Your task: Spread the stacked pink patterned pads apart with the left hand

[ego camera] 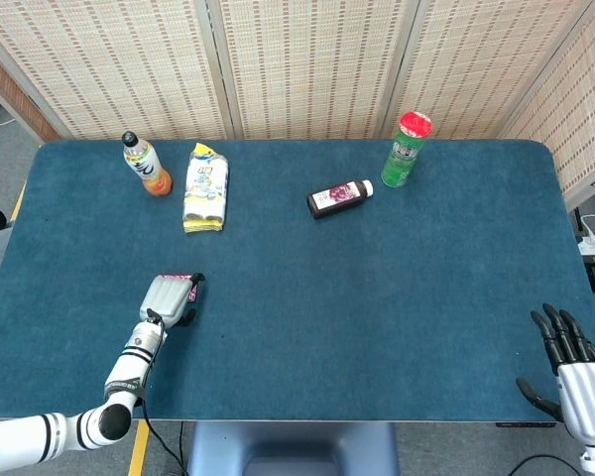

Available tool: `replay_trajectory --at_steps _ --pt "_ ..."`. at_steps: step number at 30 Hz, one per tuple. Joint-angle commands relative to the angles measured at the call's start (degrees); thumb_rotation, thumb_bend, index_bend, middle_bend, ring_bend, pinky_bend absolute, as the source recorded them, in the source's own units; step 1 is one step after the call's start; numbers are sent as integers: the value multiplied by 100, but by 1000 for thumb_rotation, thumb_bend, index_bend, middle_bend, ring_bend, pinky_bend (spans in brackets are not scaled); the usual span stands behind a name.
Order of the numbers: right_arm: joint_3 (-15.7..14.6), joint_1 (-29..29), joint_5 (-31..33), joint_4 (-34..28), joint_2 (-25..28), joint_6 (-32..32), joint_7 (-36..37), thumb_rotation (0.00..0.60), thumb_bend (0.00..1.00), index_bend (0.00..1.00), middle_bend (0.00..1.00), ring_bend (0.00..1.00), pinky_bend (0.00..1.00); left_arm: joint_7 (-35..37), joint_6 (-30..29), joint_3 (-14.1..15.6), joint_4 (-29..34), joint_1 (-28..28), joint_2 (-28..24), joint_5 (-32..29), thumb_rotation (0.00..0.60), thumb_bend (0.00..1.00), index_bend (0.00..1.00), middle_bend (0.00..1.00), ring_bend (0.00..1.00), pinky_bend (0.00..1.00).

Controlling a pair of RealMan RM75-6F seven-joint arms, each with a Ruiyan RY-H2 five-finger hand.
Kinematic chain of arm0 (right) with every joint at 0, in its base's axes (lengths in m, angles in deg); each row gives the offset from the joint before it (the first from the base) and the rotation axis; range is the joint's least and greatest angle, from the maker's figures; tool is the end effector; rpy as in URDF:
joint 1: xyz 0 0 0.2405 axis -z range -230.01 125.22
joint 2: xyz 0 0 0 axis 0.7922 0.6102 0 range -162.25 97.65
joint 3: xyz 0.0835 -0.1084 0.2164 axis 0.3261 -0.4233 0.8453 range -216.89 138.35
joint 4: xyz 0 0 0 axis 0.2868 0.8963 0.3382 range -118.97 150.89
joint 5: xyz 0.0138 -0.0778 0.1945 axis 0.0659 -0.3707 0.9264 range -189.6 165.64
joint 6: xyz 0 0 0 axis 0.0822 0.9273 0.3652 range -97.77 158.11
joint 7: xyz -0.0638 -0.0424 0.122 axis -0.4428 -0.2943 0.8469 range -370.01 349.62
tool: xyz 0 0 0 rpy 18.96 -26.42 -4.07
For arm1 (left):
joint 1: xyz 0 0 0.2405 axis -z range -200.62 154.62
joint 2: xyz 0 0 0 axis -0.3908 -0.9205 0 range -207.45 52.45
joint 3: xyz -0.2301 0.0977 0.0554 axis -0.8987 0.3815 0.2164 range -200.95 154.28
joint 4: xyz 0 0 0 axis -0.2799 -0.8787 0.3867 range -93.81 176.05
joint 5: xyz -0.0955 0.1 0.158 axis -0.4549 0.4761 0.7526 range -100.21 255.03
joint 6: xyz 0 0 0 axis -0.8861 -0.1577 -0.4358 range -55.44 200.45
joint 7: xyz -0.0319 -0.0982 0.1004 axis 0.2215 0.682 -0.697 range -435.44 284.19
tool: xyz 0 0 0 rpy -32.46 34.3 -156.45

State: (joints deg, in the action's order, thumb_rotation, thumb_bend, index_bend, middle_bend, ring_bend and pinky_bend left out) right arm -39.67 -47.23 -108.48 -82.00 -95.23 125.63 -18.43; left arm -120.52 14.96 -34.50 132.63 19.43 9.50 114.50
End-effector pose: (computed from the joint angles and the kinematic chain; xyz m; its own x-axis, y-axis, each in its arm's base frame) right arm -0.2889 -0.1156 0.1654 0.4548 0.0622 0.8884 -0.8895 -0.0184 0.4566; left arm -0.1786 0.3368 -0.0111 0.5532 0.3898 0.7362 0.8278 -0.1581 -0.5384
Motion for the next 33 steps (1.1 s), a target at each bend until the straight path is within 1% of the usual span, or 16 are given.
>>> replay_trajectory --at_steps 1,7,15,25,33 --pt "5 2 -4 27 -28 13 1 600 98 0 0 0 268 -248 -296 17 -193 174 245 -340 600 393 186 1000 1000 1000" --pt "6 2 -5 32 -28 13 13 600 98 0 0 0 268 -370 -571 24 -405 250 394 -597 600 392 174 1000 1000 1000" --pt "10 -1 9 27 -34 -3 -9 600 98 0 0 0 268 -534 -915 12 -532 259 541 -996 600 392 173 1000 1000 1000" --pt "-1 3 -3 33 -46 -7 -31 600 98 0 0 0 268 -436 -1261 -55 -698 226 786 -890 600 387 194 1000 1000 1000" --pt "-7 12 -17 32 -37 10 -13 600 98 0 0 0 268 -623 -1336 -75 -729 236 848 -1003 600 388 194 1000 1000 1000"
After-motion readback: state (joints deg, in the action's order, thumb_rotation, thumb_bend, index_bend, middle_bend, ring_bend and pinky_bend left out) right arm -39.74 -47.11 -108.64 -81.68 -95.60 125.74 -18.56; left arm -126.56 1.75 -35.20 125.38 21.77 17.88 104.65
